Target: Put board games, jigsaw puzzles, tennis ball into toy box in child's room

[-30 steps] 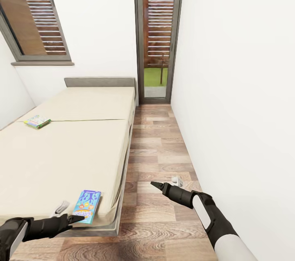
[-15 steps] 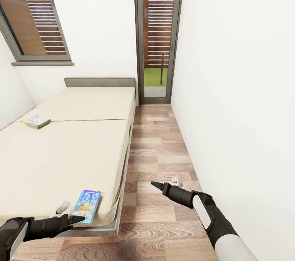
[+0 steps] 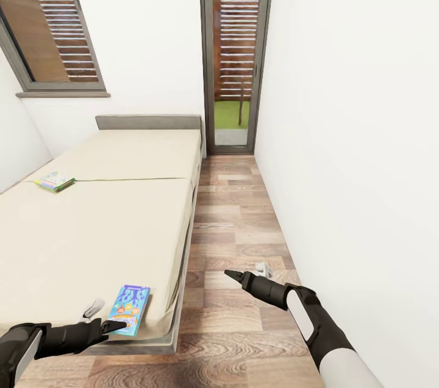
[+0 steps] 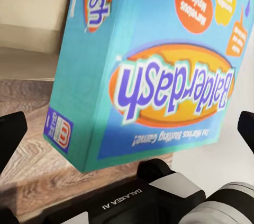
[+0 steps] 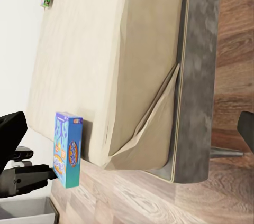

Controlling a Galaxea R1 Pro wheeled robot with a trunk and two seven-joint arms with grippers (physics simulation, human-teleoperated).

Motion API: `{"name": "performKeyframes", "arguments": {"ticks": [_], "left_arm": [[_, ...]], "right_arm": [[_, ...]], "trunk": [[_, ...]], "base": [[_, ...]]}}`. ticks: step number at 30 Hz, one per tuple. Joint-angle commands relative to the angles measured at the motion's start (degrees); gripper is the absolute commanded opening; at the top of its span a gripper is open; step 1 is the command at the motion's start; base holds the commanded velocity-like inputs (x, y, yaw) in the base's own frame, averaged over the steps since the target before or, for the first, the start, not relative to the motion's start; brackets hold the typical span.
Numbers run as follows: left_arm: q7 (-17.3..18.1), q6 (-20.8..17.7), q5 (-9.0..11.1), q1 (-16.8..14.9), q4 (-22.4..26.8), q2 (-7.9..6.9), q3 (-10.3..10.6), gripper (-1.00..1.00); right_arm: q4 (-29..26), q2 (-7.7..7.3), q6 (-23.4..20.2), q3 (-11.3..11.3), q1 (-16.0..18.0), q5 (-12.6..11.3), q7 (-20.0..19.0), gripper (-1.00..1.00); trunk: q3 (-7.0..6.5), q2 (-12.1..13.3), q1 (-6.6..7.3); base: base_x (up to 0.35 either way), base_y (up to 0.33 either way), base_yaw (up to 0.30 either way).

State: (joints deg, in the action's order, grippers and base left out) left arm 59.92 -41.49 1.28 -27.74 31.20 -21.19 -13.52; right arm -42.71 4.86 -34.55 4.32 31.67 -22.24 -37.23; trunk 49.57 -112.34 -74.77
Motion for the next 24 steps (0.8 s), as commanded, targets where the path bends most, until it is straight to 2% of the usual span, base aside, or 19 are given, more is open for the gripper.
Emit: {"name": "performKeyframes", "arguments": {"ticks": [1, 24], "left_arm": [[0.1, -0.5, 0.1, 0.0, 0.0, 0.0, -0.1, 1.0], [0.1, -0.5, 0.1, 0.0, 0.0, 0.0, -0.1, 1.0]], "right_arm": [[0.0, 0.06, -0.4, 0.3, 0.0, -0.2, -0.1, 1.0], [0.0, -0.02, -0.4, 0.3, 0.0, -0.2, -0.1, 1.0]], "trunk": [[0.05, 0.0, 0.01], [0.05, 0.0, 0.01]], "base": [[0.013, 0.003, 0.0], [0.007, 0.0, 0.0]]}}
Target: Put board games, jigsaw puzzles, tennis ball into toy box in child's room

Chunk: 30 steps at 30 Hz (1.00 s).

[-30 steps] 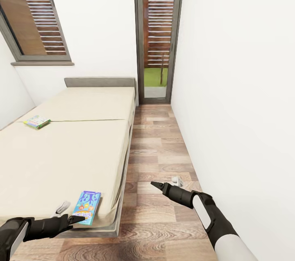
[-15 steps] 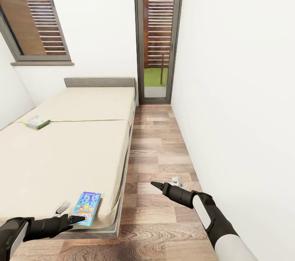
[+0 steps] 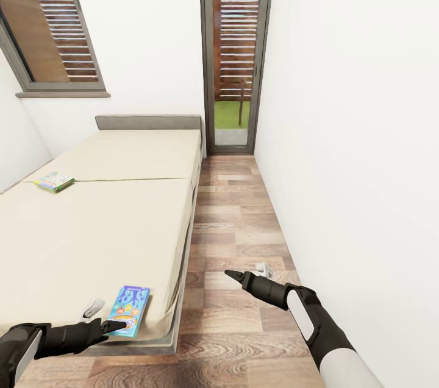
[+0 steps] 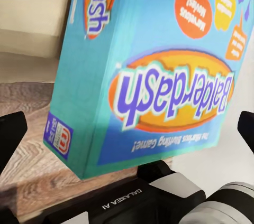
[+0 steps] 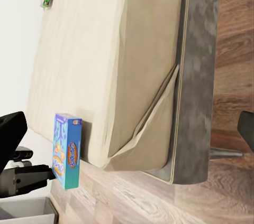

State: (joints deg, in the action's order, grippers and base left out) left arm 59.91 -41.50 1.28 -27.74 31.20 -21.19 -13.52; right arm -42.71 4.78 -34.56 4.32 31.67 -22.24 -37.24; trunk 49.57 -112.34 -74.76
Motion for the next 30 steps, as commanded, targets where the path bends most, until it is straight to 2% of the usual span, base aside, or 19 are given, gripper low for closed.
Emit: {"name": "performKeyframes", "arguments": {"ticks": [1, 10, 30], "left_arm": [[0.1, -0.5, 0.1, 0.0, 0.0, 0.01, -0.1, 1.0], [0.1, -0.5, 0.1, 0.0, 0.0, 0.01, -0.1, 1.0], [0.1, -0.5, 0.1, 0.0, 0.0, 0.01, -0.1, 1.0]], "right_arm": [[0.0, 0.06, -0.4, 0.3, 0.0, -0.2, -0.1, 1.0], [0.0, 0.06, -0.4, 0.3, 0.0, -0.2, -0.1, 1.0], [0.0, 0.06, -0.4, 0.3, 0.0, -0.2, -0.1, 1.0]], "trunk": [[0.05, 0.0, 0.0], [0.05, 0.0, 0.0], [0.05, 0.0, 0.0]], "base": [[0.102, 0.0, 0.0], [0.093, 0.0, 0.0], [0.006, 0.0, 0.0]]}}
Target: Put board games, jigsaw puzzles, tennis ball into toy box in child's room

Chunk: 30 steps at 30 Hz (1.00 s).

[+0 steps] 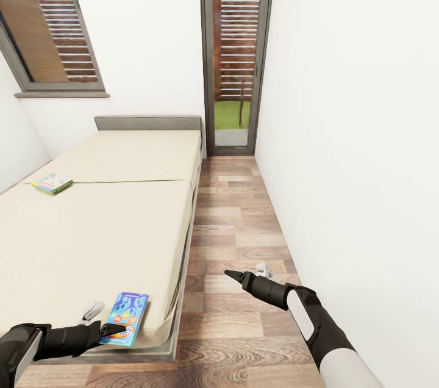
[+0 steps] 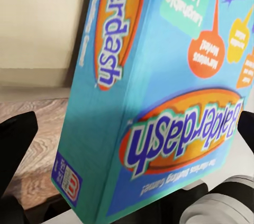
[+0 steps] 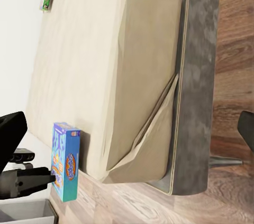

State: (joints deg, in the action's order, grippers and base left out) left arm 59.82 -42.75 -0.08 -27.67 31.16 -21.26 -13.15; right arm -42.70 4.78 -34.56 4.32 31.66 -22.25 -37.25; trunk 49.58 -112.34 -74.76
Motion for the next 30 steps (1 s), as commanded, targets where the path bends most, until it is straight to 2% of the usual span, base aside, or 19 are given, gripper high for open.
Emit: {"name": "performKeyframes", "arguments": {"ticks": [1, 3, 4, 17, 30], "left_arm": [[0.2, 0.7, 1.5, -0.1, 0.0, 0.08, -0.5, 1.0], [0.2, 0.7, 1.5, -0.1, 0.0, 0.08, -0.5, 1.0], [0.2, 0.7, 1.5, -0.1, 0.0, 0.08, -0.5, -1.0], [0.3, 0.7, 1.6, -0.1, 0.2, 0.09, -0.5, -1.0], [0.3, 0.7, 1.6, -0.1, 0.3, 0.08, -0.5, -1.0]], "right_arm": [[0.0, 0.06, -0.4, 0.3, 0.0, -0.2, -0.1, 1.0], [0.0, 0.06, -0.4, 0.3, 0.0, -0.2, -0.1, 1.0], [0.0, 0.06, -0.4, 0.3, 0.0, -0.2, -0.1, 1.0], [0.0, -0.02, -0.4, 0.3, 0.0, -0.2, -0.1, 1.0], [0.0, -0.11, -0.4, 0.3, 0.0, -0.2, -0.1, 1.0]], "trunk": [[0.04, 0.0, 0.0], [0.04, 0.0, 0.0], [0.04, 0.0, 0.0], [0.04, 0.0, 0.0], [-2.3, 5.2, 2.86]], "base": [[0.0, 0.0, 0.0], [0.0, 0.0, 0.0], [0.0, 0.0, 0.0], [0.0, 0.0, 0.0], [0.0, 0.0, 0.0]]}}
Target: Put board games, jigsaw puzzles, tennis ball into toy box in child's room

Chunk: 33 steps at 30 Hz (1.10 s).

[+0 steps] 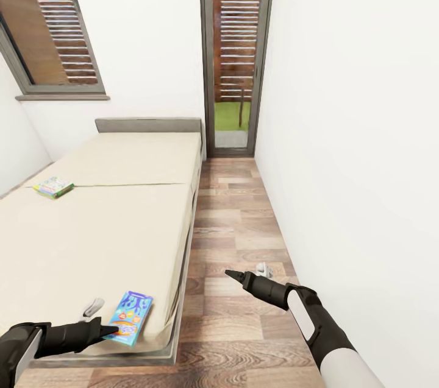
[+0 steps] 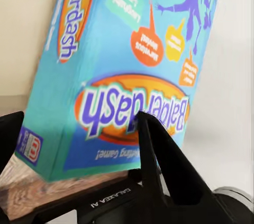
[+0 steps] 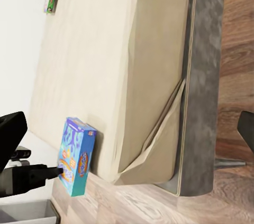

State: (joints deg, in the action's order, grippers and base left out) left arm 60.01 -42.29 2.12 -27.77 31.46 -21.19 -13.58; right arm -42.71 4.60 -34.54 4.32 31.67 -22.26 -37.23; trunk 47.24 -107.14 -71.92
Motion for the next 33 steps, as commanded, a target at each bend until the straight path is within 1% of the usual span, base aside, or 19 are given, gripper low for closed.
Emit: {"name": "performKeyframes", "arguments": {"ticks": [1, 13, 14, 23, 29, 33], "left_arm": [[0.1, 0.3, -0.6, 0.0, 0.0, 0.01, 0.0, -1.0], [0.1, 0.3, -0.6, 0.0, 0.0, 0.01, 0.0, -1.0], [1.9, 0.3, -0.7, 0.0, 0.0, 0.01, 0.0, -1.0], [2.8, 0.3, -0.7, 0.0, 0.1, -0.04, 0.0, -1.0], [4.8, 0.3, -0.8, 0.0, 0.2, -0.12, 0.0, -1.0], [5.5, 0.2, -0.8, 0.0, 0.3, -0.18, 0.0, -1.0]], "right_arm": [[0.0, 0.06, -0.4, 0.3, 0.0, -0.2, -0.1, 1.0], [0.0, -0.02, -0.4, 0.3, 0.0, -0.2, -0.1, 1.0], [0.0, -0.12, -0.4, 0.3, 0.0, -0.2, -0.1, 1.0], [0.0, -0.12, -0.4, 0.3, 0.0, -0.2, -0.1, 1.0], [0.0, -0.12, -0.4, 0.3, 0.0, -0.2, -0.1, 1.0], [0.0, -0.14, -0.4, 0.3, 0.0, -0.2, -0.1, 1.0]], "trunk": [[-0.13, 0.4, 0.23], [-2.29, 5.2, 2.86], [-2.47, 5.6, 3.08], [-4.08, 9.2, 5.06], [-5.16, 11.6, 6.38], [-5.88, 13.2, 7.26]], "base": [[0.0, 0.0, 0.0], [0.0, 0.0, 0.0], [0.0, 0.0, 0.0], [0.0, 0.0, 0.0], [0.0, 0.0, 0.0], [0.0, 0.0, 0.0]]}}
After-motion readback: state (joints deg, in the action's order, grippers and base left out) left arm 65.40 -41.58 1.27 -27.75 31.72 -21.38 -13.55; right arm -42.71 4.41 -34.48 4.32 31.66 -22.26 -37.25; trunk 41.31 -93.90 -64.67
